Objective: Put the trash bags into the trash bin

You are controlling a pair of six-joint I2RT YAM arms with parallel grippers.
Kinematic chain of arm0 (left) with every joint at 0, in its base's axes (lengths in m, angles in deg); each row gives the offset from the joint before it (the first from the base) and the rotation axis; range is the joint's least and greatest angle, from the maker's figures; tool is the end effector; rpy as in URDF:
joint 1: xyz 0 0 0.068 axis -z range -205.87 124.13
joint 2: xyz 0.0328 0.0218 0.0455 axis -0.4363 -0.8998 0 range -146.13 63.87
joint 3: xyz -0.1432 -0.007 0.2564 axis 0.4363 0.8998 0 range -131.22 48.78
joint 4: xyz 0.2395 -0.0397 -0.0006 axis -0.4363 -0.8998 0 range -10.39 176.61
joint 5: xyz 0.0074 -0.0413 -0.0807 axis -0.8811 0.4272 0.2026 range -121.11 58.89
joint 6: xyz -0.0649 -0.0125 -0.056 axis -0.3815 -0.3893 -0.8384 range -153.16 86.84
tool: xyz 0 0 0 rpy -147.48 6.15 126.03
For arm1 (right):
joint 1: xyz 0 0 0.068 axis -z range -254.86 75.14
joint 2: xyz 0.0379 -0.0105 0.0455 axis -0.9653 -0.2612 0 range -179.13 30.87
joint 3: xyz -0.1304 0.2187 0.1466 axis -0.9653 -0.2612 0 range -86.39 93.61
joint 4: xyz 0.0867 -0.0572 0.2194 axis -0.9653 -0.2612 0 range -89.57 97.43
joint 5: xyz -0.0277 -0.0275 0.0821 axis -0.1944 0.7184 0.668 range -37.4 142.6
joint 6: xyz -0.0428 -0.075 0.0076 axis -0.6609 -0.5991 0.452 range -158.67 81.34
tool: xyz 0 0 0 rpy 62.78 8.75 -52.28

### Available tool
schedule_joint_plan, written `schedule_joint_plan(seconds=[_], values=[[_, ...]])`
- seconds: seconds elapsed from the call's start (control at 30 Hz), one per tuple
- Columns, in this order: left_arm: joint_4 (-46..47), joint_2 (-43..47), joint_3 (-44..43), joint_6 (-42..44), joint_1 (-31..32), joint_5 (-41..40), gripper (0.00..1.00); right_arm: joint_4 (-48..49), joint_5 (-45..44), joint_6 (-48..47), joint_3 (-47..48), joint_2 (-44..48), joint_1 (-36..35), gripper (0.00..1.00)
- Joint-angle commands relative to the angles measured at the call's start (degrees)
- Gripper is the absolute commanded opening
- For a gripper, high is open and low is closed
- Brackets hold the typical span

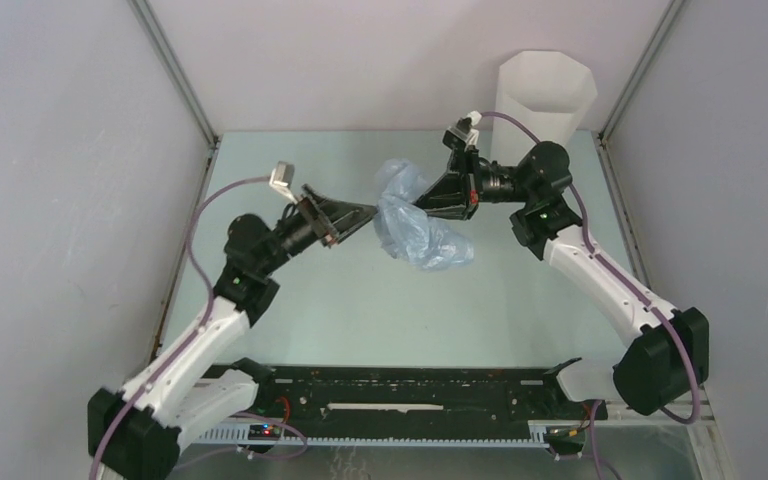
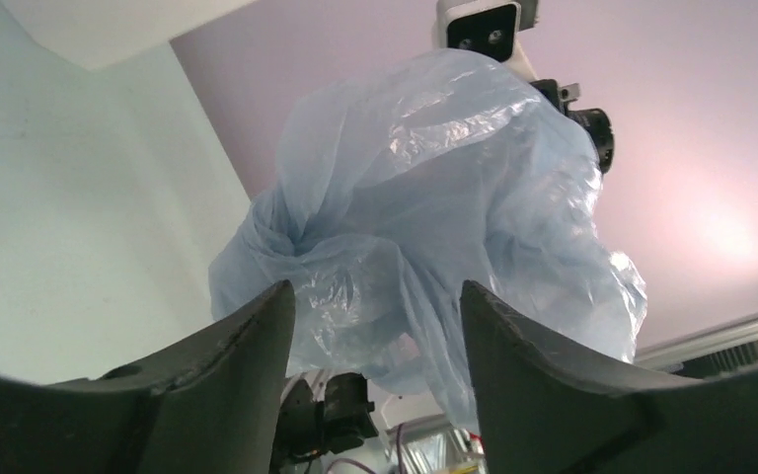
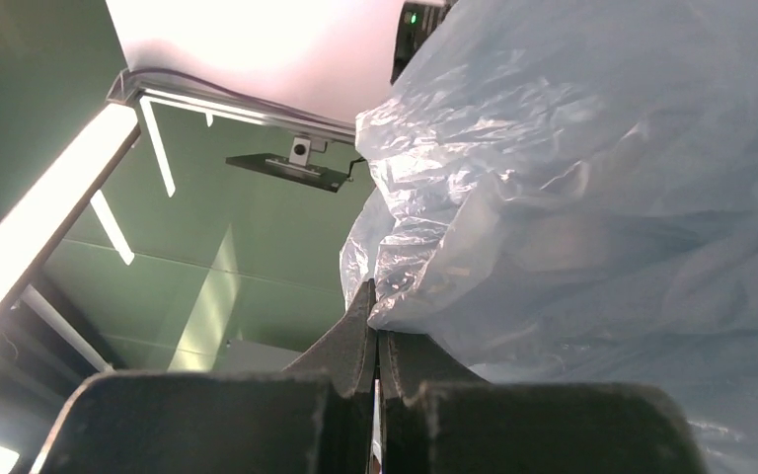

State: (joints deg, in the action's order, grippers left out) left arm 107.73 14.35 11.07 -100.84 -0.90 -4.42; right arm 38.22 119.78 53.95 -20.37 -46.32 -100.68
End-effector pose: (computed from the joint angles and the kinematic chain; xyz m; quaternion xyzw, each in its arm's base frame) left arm 0.1737 -0.1188 0.3665 -0.0654 0.6506 -0.6396 0.4041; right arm 0.2274 0.1884 0.4422 -0.1132 0.6496 0.7481 0.0745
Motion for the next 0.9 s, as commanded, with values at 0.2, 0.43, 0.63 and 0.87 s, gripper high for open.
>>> schedule_joint_plan(seconds=[0.2, 0.43, 0.63, 0.87], values=[[-6.72, 0.32, -7.68, 2.4, 0.43, -0.18, 0.0, -11.01, 2.87, -10.71, 0.34, 4.91, 7.85, 0.0], [-18.94, 3.45, -10.16, 6.9, 0.42, -4.54, 0.0, -21.61, 4.62, -18.84, 0.35, 4.77, 12.47, 0.0], [-24.38, -2.99, -19.33, 18.14, 8.23, -0.59, 0.81, -33.62, -4.7, -17.72, 0.35, 4.45, 11.15, 0.0], [-38.52, -7.31, -30.2, 40.63, 25.83, -21.38, 1.0, -41.73, -15.37, -11.24, 0.34, 5.73, 9.96, 0.0]])
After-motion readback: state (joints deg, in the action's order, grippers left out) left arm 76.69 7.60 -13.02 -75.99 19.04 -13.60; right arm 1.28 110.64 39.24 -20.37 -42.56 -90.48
